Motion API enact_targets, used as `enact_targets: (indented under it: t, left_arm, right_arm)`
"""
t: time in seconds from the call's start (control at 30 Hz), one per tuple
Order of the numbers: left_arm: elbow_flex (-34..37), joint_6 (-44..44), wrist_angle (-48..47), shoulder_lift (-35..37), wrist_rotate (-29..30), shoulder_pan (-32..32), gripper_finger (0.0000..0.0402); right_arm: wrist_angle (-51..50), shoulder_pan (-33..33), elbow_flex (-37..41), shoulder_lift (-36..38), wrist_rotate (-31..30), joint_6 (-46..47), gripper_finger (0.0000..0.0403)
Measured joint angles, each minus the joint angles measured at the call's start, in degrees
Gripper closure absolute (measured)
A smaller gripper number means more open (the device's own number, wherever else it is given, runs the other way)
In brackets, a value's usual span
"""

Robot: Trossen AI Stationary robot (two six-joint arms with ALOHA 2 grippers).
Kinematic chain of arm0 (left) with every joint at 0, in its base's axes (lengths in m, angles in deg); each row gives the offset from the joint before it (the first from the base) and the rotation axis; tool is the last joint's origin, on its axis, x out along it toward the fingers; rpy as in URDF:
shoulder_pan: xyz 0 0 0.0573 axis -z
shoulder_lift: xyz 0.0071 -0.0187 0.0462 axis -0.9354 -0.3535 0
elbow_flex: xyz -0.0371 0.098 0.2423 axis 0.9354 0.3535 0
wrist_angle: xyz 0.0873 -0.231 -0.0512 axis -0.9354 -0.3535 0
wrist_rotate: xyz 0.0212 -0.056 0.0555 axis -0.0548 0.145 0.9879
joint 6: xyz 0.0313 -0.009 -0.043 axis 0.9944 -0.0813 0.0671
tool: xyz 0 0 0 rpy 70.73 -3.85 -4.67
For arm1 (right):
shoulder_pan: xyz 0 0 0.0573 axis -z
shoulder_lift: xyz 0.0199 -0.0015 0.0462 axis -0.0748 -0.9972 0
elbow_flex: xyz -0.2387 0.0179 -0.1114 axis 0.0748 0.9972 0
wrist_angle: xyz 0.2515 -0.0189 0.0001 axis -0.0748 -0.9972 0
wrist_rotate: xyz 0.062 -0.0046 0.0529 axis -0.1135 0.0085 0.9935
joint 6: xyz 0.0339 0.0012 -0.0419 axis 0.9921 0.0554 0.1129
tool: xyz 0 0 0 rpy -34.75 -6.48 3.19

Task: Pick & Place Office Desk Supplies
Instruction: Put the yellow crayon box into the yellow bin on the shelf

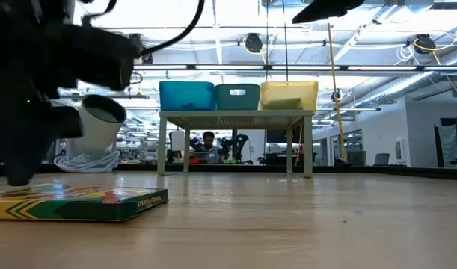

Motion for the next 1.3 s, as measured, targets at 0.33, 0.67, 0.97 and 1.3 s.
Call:
enact_targets:
  t: [0.33,0.67,0.97,1.3]
  left_arm:
    - [0.8,-8.6,-5.3,0.4,9.2,0.6,0.0158]
    - [1.3,-14.0,0.2,-1.6,9.7,2.6,0.0158]
    - [1.3,-13.7,6.2,-1.9,7.0,3.5,0.0158]
    - [0.9,-0.4,7.5,-6.8,17.0,7.4,0.0158]
  right_arm:
    - [3.5,-0.6,6.3,0.3,-0.1,-0.7,0.0243]
    - [11.7,-0.6,13.6,0.3,-0.1,-1.3,0.0247]
    - [13.4,-0.6,14.6,0.3,-0.1,-1.9,0.0248]
    - [13.3,-0.6,14.6,0.3,-0.2,-2.1,0.0248]
